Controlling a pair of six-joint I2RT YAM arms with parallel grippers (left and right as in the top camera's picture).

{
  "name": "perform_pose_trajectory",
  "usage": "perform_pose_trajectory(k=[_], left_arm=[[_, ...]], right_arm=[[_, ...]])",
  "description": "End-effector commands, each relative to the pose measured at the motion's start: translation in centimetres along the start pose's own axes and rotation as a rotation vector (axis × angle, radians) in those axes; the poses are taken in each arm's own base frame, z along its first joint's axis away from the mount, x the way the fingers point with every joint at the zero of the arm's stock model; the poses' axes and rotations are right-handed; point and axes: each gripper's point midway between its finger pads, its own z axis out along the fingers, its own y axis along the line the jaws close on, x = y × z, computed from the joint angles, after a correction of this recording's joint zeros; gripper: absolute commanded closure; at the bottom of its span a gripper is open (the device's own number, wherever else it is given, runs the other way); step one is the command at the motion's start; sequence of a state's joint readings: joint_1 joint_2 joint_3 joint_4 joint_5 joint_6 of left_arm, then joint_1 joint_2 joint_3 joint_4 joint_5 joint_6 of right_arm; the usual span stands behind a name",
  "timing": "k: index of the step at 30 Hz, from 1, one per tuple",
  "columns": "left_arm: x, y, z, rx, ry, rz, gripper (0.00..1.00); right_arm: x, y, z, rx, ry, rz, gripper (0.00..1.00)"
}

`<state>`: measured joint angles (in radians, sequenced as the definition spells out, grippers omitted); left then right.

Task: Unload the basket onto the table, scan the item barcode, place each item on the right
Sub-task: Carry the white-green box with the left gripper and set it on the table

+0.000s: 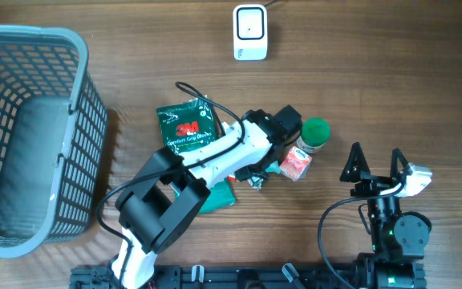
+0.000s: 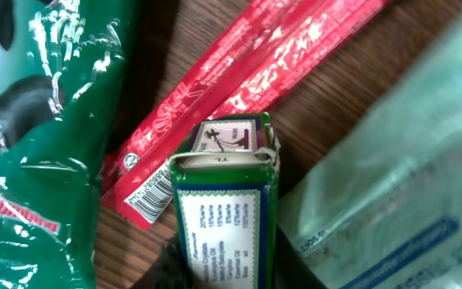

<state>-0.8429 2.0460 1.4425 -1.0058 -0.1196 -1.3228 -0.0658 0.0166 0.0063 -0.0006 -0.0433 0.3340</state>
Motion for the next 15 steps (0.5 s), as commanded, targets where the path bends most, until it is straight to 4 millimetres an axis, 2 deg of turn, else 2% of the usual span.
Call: perform_pose_trajectory(k=[1, 3, 7, 8, 10, 11, 13, 15], left_arm=[[-2.1, 0.2, -1.1, 0.008, -0.108, 0.0, 0.48], [-3.9, 0.9, -3.2, 0.021, -0.164, -0.025, 0.28], [-7.4, 1.4, -9.2, 0.11, -0.279, -0.025, 0.04], [-9.0, 1.4, -12.3, 0.171, -0.342, -0.019, 0.0], [-11.5, 2.2, -16.3, 0.233, -0.457, -0.069, 0.0], [-14.2, 3.5, -20.4, 0.288, -0.589, -0.148, 0.0], [-16.4, 5.1, -24.8, 0.356, -0.711, -0.235, 0.0], [-18.8, 6.5, -30.8, 0.448, -0.863, -0.236, 0.0]], right_arm=[[-0.1, 0.0, 0.0, 0.002, -0.006, -0.017, 0.0], [-0.1, 0.0, 0.0, 0.002, -0.006, -0.017, 0.0], [-0.1, 0.0, 0.0, 0.002, -0.006, -0.017, 0.0], [-0.1, 0.0, 0.0, 0.002, -0.006, -0.017, 0.0], [-0.1, 0.0, 0.0, 0.002, -0.006, -0.017, 0.0], [-0.1, 0.0, 0.0, 0.002, -0.006, -0.017, 0.0], [-0.1, 0.0, 0.0, 0.002, -0.006, -0.017, 0.0], [-0.1, 0.0, 0.0, 0.002, -0.006, -0.017, 0.0]])
